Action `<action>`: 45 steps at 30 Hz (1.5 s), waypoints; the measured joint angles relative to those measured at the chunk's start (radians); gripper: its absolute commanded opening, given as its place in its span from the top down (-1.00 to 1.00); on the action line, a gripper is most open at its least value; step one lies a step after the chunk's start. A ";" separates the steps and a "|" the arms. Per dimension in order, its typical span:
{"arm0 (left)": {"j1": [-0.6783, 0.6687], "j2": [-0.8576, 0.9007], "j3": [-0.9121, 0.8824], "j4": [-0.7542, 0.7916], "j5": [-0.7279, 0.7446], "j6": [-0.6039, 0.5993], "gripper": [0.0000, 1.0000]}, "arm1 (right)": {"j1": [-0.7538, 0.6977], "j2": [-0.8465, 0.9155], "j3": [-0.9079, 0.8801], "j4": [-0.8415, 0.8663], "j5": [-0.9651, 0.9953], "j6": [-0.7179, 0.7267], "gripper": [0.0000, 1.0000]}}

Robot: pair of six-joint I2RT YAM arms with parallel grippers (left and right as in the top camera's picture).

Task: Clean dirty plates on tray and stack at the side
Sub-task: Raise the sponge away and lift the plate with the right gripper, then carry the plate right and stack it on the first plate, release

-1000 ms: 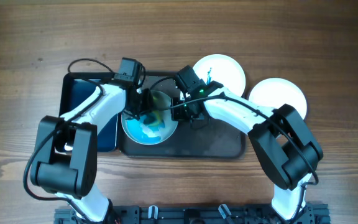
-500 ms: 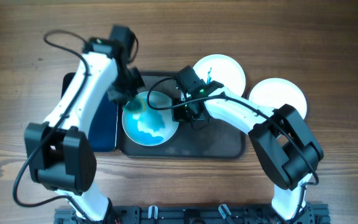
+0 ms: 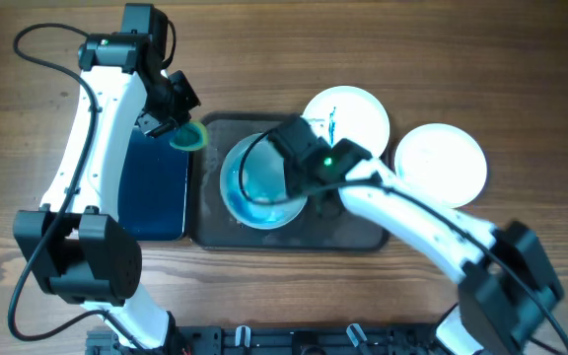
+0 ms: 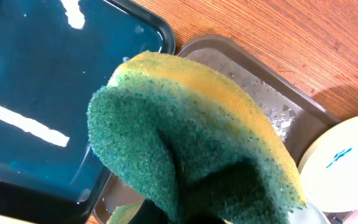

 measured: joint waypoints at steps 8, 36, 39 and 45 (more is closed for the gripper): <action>0.000 0.000 0.000 0.005 0.000 0.003 0.92 | 0.210 -0.049 0.000 -0.062 0.600 -0.051 0.91; 0.000 0.000 -0.005 0.009 0.000 0.004 0.92 | 0.428 -0.054 0.000 0.085 0.912 -0.406 0.92; 0.000 0.000 -0.005 0.008 0.000 0.004 0.92 | 0.364 -0.073 0.000 0.019 0.707 -0.266 0.92; -0.001 0.000 -0.005 0.008 0.000 0.004 0.92 | 0.081 -0.236 0.016 0.018 0.169 -0.100 0.92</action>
